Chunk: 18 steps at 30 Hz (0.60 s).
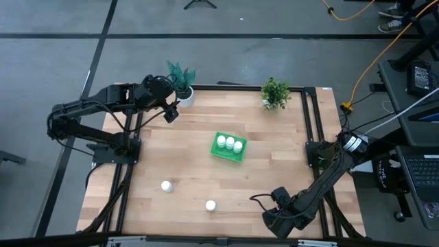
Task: Pick and place pill bottles into a basket
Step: Put the bottom right medicine bottle into the green basket
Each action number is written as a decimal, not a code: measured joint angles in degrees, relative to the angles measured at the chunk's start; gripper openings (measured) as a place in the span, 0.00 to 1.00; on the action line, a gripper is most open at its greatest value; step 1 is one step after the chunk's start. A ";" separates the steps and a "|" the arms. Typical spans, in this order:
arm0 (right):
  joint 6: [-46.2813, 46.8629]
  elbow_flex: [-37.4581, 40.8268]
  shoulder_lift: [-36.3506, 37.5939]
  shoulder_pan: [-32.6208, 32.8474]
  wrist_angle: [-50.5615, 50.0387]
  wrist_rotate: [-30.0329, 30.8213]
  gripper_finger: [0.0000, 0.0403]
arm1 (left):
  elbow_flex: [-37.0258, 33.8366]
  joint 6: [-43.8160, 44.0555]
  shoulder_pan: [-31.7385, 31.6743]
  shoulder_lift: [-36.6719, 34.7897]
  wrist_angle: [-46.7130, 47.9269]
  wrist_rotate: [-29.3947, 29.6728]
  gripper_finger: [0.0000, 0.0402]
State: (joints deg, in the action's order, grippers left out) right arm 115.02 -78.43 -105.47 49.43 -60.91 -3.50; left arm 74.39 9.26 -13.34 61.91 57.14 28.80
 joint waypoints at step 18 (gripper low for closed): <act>-0.17 0.00 0.11 -0.02 -0.01 -1.30 0.36 | 0.00 -1.52 0.00 0.00 0.02 0.02 0.74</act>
State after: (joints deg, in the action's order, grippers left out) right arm 114.85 -78.43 -105.36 49.41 -60.93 -4.80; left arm 74.39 7.74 -13.34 61.91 57.17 28.82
